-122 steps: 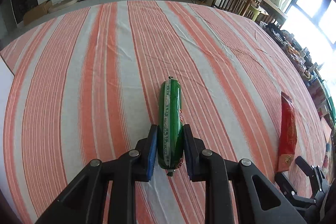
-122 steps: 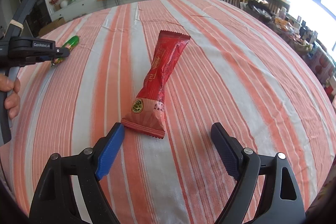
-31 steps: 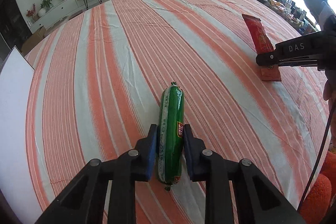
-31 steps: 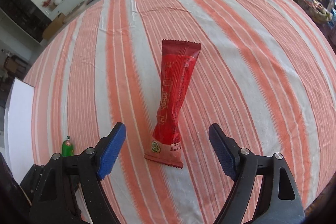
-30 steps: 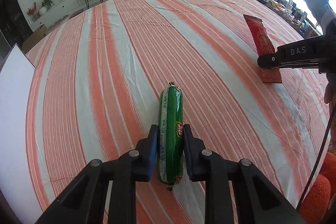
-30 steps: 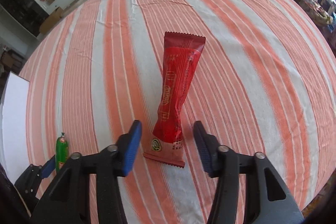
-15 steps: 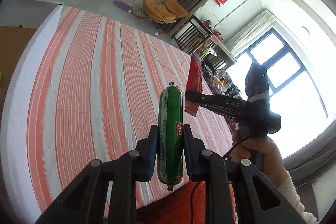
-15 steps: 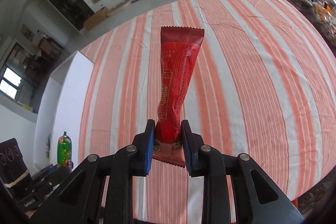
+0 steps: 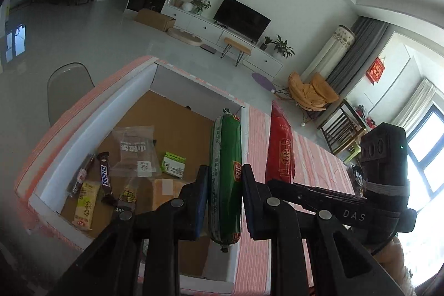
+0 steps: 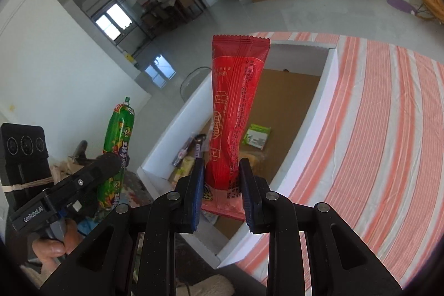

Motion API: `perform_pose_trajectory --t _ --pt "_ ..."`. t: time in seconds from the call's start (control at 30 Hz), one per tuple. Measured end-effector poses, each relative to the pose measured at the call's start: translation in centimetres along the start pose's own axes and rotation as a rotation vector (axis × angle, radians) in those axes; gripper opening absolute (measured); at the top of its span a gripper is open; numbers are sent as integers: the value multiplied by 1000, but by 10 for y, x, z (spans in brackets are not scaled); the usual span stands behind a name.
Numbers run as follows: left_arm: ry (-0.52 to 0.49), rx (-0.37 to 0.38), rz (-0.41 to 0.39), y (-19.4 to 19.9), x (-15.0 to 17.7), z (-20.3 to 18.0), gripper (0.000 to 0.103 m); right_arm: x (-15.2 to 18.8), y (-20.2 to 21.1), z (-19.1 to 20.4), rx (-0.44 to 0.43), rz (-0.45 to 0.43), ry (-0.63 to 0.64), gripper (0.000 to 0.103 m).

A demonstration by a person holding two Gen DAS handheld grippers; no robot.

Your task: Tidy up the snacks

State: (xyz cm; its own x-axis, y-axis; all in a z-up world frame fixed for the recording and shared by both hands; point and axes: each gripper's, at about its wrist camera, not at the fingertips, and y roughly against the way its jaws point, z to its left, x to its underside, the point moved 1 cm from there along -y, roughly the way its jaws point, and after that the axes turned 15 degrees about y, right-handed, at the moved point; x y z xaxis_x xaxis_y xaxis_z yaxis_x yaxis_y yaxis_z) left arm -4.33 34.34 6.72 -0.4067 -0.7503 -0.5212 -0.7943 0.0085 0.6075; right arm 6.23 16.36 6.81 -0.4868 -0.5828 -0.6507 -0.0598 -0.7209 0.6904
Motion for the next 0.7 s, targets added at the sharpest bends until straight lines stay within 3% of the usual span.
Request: perform_pose_trajectory --t 0.07,0.13,0.17,0.2,0.23,0.3,0.37,0.4,0.5,0.6,0.7 --pt "-15 -120 -25 -24 -2 27 22 2 -32 2 -15 50 9 27" --pt "-56 -252 -57 -51 3 47 25 8 -63 -2 -25 101 19 36" --pt "-78 -298 -68 -60 7 53 31 12 -76 -3 -17 132 29 54" --pt "-94 -331 -78 -65 10 60 45 17 -83 -6 5 156 36 63" --pt "-102 -346 -91 -67 13 63 55 22 -85 -9 34 161 42 62" --pt "-116 -347 -144 -62 19 62 90 27 -80 -14 83 151 53 62" --pt "-161 -353 -222 -54 24 53 98 29 -67 -16 144 129 70 67" --pt "-190 -363 -256 -49 27 45 102 26 -59 -15 180 106 82 74" --pt "-260 -426 -313 -43 31 26 103 21 -37 -14 276 58 97 80" --pt "-263 -530 -303 -43 33 16 103 16 -28 -9 307 44 90 80" --pt "-230 -521 -243 -44 33 17 103 14 -24 -6 326 21 105 80"
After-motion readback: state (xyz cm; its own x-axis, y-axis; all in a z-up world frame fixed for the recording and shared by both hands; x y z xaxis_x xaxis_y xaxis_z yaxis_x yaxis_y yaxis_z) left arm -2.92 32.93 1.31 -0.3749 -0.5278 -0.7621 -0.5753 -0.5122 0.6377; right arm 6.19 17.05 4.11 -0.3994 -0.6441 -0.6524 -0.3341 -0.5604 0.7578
